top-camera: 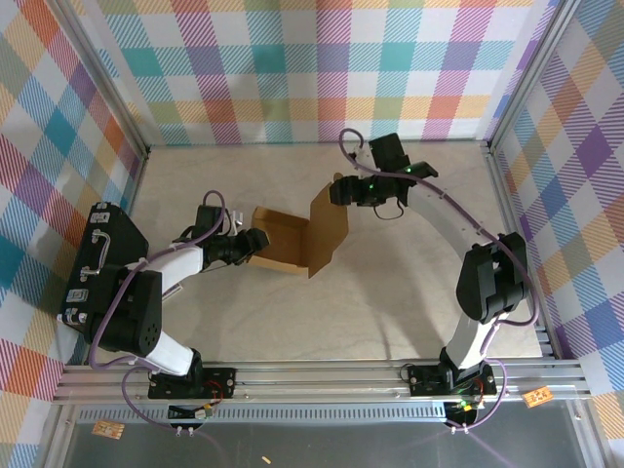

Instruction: Fold the paper box

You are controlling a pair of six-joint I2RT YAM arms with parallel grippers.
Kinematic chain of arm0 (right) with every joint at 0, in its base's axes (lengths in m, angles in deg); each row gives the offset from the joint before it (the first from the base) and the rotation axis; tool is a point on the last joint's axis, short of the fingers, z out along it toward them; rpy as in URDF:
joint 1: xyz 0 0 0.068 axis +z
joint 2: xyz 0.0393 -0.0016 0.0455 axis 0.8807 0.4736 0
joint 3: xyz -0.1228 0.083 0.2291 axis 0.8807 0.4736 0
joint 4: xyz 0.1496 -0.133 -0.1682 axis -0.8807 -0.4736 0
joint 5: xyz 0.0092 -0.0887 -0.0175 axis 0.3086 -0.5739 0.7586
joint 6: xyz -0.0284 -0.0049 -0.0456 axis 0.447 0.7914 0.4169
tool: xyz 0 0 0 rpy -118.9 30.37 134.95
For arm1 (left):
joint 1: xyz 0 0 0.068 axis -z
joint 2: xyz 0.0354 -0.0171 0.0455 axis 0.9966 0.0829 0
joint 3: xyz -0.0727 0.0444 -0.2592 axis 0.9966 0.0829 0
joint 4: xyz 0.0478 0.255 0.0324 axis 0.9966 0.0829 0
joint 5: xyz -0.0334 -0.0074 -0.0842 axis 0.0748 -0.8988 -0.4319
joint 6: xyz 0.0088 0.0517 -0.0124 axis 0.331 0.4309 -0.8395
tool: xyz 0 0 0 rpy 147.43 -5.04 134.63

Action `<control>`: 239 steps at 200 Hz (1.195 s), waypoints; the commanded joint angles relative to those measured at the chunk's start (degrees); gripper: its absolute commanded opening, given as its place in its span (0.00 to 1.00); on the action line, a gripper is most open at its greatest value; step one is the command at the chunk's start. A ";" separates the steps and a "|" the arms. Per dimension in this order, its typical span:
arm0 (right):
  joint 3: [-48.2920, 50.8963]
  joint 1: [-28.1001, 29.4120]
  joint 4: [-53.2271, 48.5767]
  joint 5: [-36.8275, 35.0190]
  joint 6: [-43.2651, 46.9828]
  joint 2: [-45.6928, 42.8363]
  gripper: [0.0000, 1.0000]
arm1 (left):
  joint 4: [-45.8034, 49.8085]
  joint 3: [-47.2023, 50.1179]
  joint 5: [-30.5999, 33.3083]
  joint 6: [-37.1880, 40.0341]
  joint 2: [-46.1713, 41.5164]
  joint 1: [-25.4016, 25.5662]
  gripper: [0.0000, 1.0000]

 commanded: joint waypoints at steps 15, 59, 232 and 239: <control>0.01 3.35 -6.66 -5.11 5.12 -3.37 0.41 | -1.64 1.64 -0.43 -0.65 -1.83 0.50 0.60; -6.71 4.41 -12.51 -12.22 13.74 -1.00 0.10 | 1.79 0.71 4.87 -1.58 -8.07 0.49 0.75; -19.95 16.80 -19.28 -20.66 75.47 6.67 0.16 | 7.74 0.91 13.21 -2.21 -21.16 -0.82 0.85; -19.82 17.16 -18.60 -20.69 75.25 6.41 0.20 | 7.49 1.15 13.12 -2.43 -21.15 -0.81 0.85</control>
